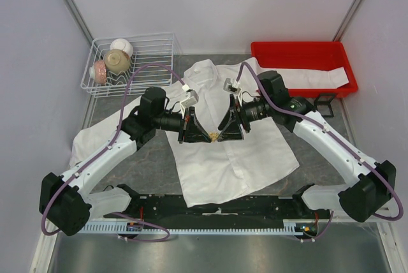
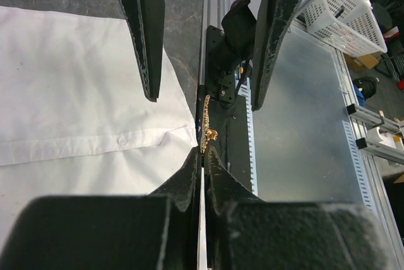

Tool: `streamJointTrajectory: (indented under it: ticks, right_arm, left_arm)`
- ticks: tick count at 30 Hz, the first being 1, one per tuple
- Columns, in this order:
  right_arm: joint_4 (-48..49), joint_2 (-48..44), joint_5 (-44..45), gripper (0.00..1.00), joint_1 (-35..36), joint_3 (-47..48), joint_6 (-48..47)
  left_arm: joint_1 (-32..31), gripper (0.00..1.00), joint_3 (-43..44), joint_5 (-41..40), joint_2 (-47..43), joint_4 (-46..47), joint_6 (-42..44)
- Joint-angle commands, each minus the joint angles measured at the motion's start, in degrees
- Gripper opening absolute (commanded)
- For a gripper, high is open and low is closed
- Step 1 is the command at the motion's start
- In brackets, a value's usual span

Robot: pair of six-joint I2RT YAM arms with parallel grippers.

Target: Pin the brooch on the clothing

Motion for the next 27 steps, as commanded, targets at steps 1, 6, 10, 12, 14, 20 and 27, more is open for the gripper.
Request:
streamJointTrajectory:
  ticks: [1, 6, 10, 12, 14, 20, 27]
  right_arm:
    - [-1.88, -0.32, 1.19, 0.67, 0.57, 4.41, -3.25]
    - [-2.33, 0.12, 5.41, 0.68, 2.86, 4.85, -3.51]
    - [-3.29, 0.64, 9.89, 0.68, 3.83, 6.0, -5.27]
    - [-3.99, 0.82, 11.12, 0.66, 4.18, 6.61, -5.8]
    - [-3.91, 1.08, 11.74, 0.64, 4.62, 6.88, -6.15]
    - [-3.91, 1.44, 13.59, 0.59, 5.85, 7.14, -6.59]
    - [-4.44, 1.7, 14.9, 0.59, 6.82, 7.14, -7.82]
  left_arm:
    - [0.06, 0.02, 1.03, 0.99, 0.27, -0.73, -1.08]
    - [0.06, 0.02, 1.47, 0.82, 0.98, -0.73, -2.4]
    - [0.06, 0.02, 1.64, 0.38, 1.15, -0.91, -3.37]
    - [0.06, 0.02, 1.64, 0.38, 1.41, -0.91, -3.81]
    - [0.06, 0.02, 1.73, 0.46, 1.59, -0.82, -4.25]
    - [0.06, 0.02, 2.08, -0.41, 2.64, -0.73, -5.48]
    - [0.06, 0.02, 2.35, -0.68, 3.35, -0.38, -6.18]
